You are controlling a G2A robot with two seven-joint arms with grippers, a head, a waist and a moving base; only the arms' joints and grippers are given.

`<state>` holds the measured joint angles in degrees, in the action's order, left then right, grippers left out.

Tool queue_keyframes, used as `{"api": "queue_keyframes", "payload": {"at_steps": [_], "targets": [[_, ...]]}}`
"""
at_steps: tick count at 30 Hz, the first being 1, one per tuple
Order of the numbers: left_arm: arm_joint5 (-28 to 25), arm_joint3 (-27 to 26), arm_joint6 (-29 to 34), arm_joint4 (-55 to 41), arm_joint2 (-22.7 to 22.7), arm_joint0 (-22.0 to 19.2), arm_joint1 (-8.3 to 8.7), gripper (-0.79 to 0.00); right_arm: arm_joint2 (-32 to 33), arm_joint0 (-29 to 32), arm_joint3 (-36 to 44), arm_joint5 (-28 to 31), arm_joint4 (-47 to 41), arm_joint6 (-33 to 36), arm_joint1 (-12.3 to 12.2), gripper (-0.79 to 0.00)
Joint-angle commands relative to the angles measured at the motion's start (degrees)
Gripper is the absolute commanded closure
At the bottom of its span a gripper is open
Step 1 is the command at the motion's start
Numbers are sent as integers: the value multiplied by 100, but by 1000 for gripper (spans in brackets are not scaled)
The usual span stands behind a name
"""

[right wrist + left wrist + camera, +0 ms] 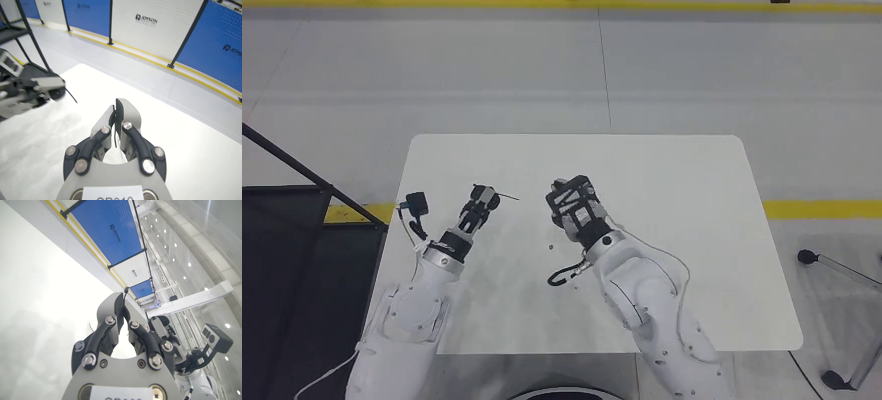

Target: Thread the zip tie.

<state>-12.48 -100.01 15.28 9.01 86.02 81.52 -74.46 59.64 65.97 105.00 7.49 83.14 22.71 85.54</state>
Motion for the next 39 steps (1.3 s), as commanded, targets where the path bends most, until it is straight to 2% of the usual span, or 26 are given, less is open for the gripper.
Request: {"api": "queue_keyframes", "payload": {"at_steps": [1, 9, 13, 18, 27, 31, 35, 39], "targets": [[-223, 71, 383, -203, -48, -100, 13, 0, 222, 161, 178, 500, -347, -311, -50, 0], [-823, 308, 1667, -540, -316, -526, 73, 0, 788, 472, 696, 2048, -1370, -1053, -200, 0], [-901, 428, 2003, -605, -501, -766, 84, 0, 1025, 513, 819, 2643, -1896, -1160, -263, 0], [-890, 448, 2077, -673, -701, -935, 81, 0, 1265, 524, 842, 3115, -2455, -1161, -333, 0], [-636, 337, 1665, -383, -777, -832, 98, 0, 1413, 477, 673, 3320, -2850, -939, -426, 0], [-715, 327, 1869, -393, -712, -740, 138, 0, 1383, 362, 520, 3478, -3046, -915, -455, 0], [-1026, 382, 2461, -691, -676, -756, 189, 0, 1376, 187, 324, 3703, -3346, -856, -488, 0], [-1137, 420, 2530, -677, -721, -808, 209, 0, 1399, 128, 300, 3437, -3356, -919, -503, 0]]}}
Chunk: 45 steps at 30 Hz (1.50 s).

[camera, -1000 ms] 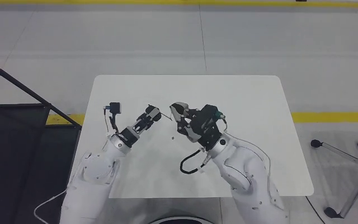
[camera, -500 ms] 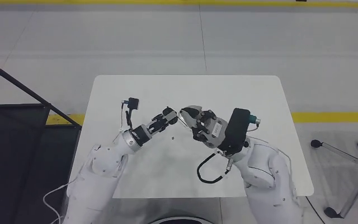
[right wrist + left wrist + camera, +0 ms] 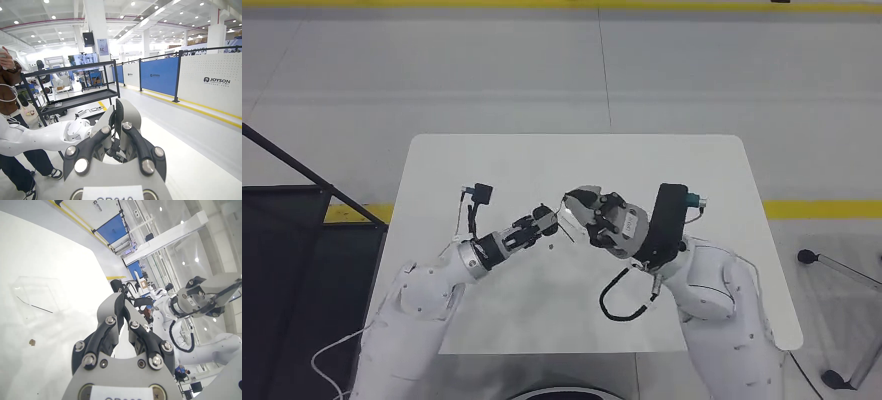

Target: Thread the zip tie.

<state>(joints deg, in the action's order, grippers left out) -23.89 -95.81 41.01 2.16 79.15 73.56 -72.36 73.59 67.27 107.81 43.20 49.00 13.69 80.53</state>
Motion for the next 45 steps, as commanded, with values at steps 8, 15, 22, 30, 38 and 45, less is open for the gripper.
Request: {"api": "queue_keyframes", "payload": {"at_steps": [8, 15, 22, 30, 38, 45], "targets": [[90, -11, -277, 61, -111, -39, -11, 0, -105, 247, 370, -1027, 725, -275, 3, 0], [198, -51, -367, 46, -188, -12, -18, 0, -105, 247, 370, -1027, 725, -275, 3, 0], [425, -5, -933, 193, -487, -119, -65, 0, -374, 559, 382, -1588, 1238, -1084, 27, 0], [585, 34, -1413, 463, -909, -215, -130, 0, -615, 940, 164, -2437, 1864, -2524, 73, 0], [596, 47, -1432, 466, -942, -238, -135, 0, -846, 963, -47, -3010, 2050, -2927, 125, 0], [615, 23, -1497, 470, -953, -215, -138, 0, -844, 968, -44, -3020, 2051, -2925, 125, 0]]}}
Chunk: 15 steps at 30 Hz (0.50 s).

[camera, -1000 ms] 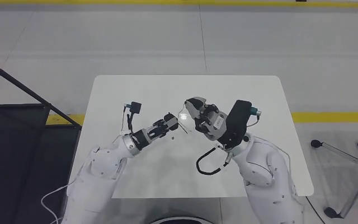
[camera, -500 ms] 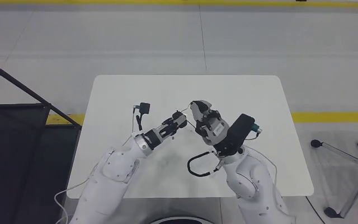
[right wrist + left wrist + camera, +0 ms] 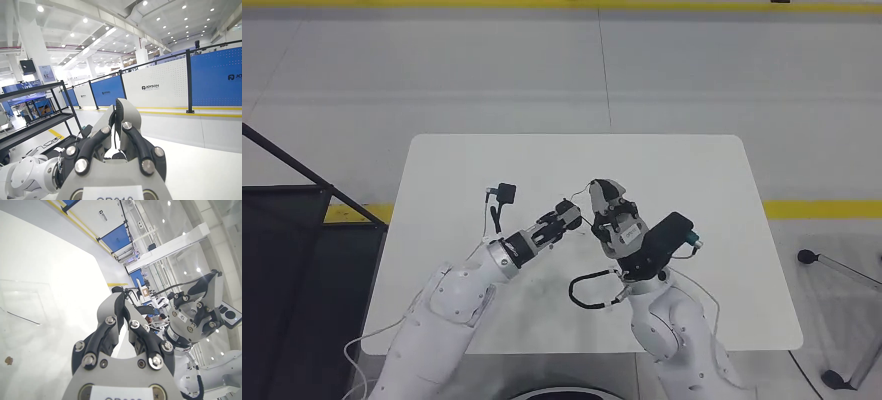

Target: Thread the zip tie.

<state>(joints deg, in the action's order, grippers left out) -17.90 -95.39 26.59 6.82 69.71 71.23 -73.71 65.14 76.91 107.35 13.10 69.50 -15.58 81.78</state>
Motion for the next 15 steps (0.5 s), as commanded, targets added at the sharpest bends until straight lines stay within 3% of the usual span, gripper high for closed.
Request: {"api": "queue_keyframes", "payload": {"at_steps": [1, 15], "targets": [[35, -45, -93, 23, -25, 34, -4, 0, -1, 19, 12, -50, 19, 8, 0, 0], [86, -88, -193, 11, -132, 26, -15, 0, -246, 5, -214, -491, 478, -435, 38, 0]]}}
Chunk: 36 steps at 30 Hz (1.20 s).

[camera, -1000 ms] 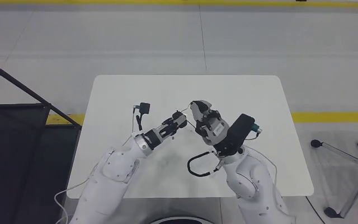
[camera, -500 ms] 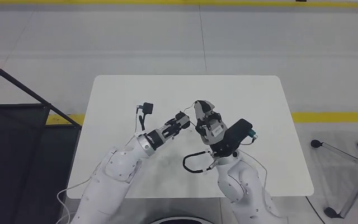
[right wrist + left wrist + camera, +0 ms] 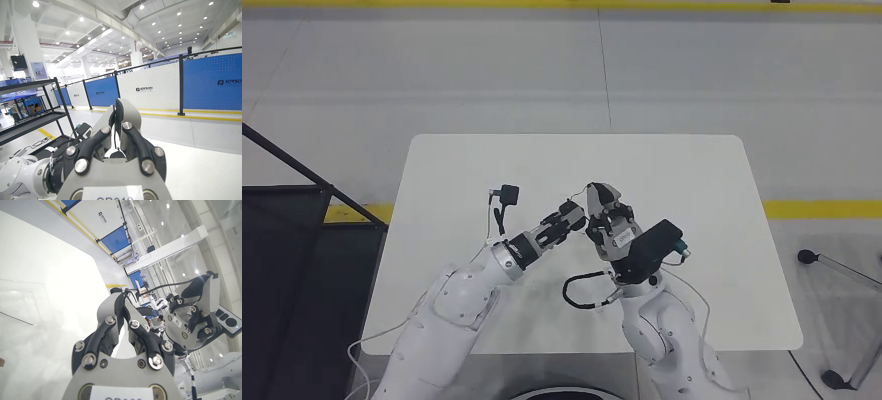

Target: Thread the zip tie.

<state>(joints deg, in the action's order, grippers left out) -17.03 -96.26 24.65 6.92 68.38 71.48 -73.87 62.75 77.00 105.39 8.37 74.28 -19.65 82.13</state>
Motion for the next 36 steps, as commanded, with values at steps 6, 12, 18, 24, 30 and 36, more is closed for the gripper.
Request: {"api": "queue_keyframes", "payload": {"at_steps": [6, 12, 18, 24, 30, 36], "targets": [[-1, 0, 1, 1, 1, 1, 0, 0, -47, -57, -145, -188, 53, -209, 25, 0], [-1, 0, 1, 1, 1, 1, 0, 0, -130, -140, -274, -272, 100, -284, 50, 0], [-1, 0, 1, 1, 1, 1, 0, 0, -166, -176, -322, -272, 110, -316, 63, 0], [-1, 0, 1, 1, 1, 1, 0, 0, -180, -179, -350, -272, 130, -296, 70, 0], [-1, 0, 1, 1, 1, 1, 0, 0, -165, -158, -362, -307, 191, -280, 71, 0], [-1, 0, 1, 1, 1, 1, 0, 0, -144, -107, -320, -247, 290, -164, 58, 0]]}}
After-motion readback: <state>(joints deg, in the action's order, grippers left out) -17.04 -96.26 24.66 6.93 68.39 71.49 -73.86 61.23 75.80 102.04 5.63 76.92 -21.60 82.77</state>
